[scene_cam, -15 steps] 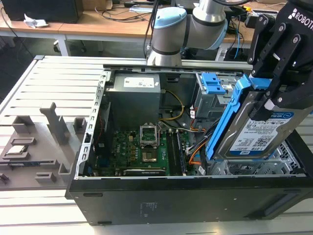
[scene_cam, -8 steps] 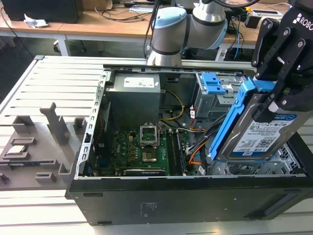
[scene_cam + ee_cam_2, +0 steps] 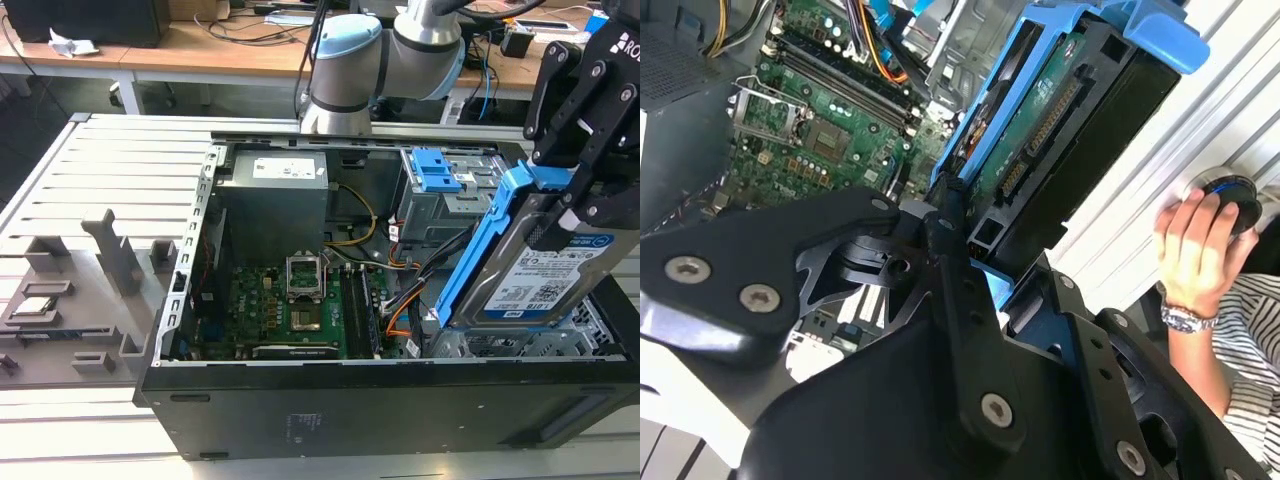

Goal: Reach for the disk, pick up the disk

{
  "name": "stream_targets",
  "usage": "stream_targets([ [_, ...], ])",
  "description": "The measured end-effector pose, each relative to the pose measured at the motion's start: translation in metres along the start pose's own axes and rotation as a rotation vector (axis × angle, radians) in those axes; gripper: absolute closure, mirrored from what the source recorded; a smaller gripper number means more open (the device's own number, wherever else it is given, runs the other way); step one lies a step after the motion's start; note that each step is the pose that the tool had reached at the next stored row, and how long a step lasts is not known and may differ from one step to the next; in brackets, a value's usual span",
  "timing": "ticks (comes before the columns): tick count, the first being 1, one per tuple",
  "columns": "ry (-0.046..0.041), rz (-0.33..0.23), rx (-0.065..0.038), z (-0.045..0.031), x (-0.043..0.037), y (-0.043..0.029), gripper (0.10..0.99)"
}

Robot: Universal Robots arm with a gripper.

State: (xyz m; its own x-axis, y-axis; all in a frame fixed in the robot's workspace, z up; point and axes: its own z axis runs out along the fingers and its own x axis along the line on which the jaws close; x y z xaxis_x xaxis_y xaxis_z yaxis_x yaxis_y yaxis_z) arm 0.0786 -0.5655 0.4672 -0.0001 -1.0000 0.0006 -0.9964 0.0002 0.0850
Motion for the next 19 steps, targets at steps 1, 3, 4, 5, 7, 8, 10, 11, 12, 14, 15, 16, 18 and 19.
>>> stream_targets([
  [1,0.0000,0.000,0.000,0.0001,-0.0002,-0.0009,0.718],
  [3,0.0001,0.000,-0.001,0.0006,-0.0007,-0.0037,0.718],
  [4,0.0000,0.000,-0.002,0.0007,-0.0009,-0.0044,0.718],
  [5,0.0000,0.000,-0.002,0.0009,-0.0010,-0.0052,0.718],
  [7,0.0001,0.000,-0.003,0.0016,-0.0015,-0.0074,0.718],
  [8,0.0001,0.000,-0.004,0.0020,-0.0016,-0.0081,0.718],
  [10,0.0001,0.000,-0.005,0.0035,-0.0018,-0.0098,0.718],
  [11,0.0001,0.000,-0.006,0.0042,-0.0019,-0.0104,0.718],
  [12,0.0002,0.000,-0.006,0.0048,-0.0020,-0.0108,0.718],
  [14,0.0000,0.000,-0.007,0.0060,-0.0025,-0.0118,0.718],
  [15,0.0001,0.000,-0.007,0.0064,-0.0032,-0.0123,0.718],
  [16,0.0002,0.000,-0.007,0.0066,-0.0042,-0.0127,0.718],
  [18,0.0001,-0.002,-0.008,0.0072,-0.0097,-0.0172,0.718],
  [19,0.0003,-0.002,-0.009,0.0071,-0.0128,-0.0214,0.718],
])
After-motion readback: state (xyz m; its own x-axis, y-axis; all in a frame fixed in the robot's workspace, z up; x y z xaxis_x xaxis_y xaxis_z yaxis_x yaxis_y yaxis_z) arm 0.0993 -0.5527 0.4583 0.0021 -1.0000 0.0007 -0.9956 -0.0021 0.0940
